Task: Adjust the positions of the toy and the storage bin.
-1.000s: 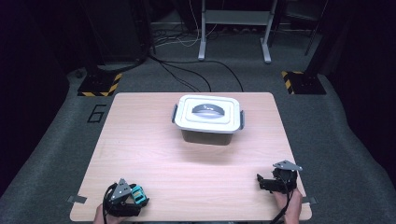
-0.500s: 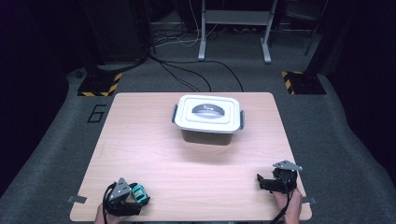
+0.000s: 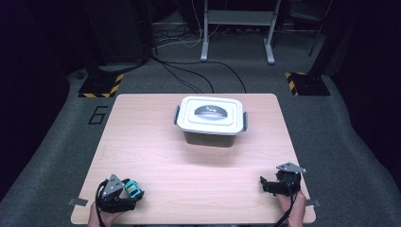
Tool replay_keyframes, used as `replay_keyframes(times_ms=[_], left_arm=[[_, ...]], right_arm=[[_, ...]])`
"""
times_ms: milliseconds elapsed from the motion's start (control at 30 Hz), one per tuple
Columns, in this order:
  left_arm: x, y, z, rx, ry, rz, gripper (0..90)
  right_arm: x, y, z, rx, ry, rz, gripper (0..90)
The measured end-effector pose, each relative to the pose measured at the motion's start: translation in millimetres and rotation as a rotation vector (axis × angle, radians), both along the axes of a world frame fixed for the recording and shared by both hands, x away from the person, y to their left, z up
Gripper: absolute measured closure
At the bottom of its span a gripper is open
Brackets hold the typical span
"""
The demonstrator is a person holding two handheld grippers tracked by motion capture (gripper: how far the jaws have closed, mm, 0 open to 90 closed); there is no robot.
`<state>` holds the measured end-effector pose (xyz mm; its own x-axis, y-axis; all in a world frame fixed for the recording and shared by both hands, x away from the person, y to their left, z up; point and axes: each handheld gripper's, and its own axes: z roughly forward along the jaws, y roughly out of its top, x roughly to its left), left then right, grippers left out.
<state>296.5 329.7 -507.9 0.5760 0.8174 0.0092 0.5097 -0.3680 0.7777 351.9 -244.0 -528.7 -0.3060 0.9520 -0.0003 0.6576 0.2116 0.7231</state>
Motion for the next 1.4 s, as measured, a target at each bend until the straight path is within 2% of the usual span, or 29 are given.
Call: replay_keyframes(times_ms=[333, 433, 767, 833, 1000, 1400], left_arm=[[12.0, 14.7, 8.5, -0.005, -0.032, 0.08, 22.6], [15.8, 17.5, 8.9, 0.003, -0.031, 0.099, 22.6], [31.4, 30.8, 12.5, -0.019, -0.039, 0.185, 22.6], [34.8, 33.9, 14.3, -0.012, -0.037, 0.196, 22.6], [44.1, 40.9, 17.1, -0.021, -0.062, 0.246, 22.6], [63.7, 55.5, 18.2, -0.022, -0.059, 0.323, 22.6]], right_arm=[[-0.1, 0.1, 0.0, 0.0, -0.001, 0.0, 2.7], [-0.1, 0.1, 0.0, 0.0, -0.001, -0.001, 2.7], [-0.1, 0.1, 0.0, 0.0, -0.001, 0.0, 2.7], [-0.1, 0.1, 0.0, 0.0, -0.001, -0.001, 2.7], [-0.2, 0.1, 0.1, -0.001, -0.001, -0.001, 2.7], [-0.2, 0.2, 0.1, -0.002, -0.001, -0.001, 2.7]])
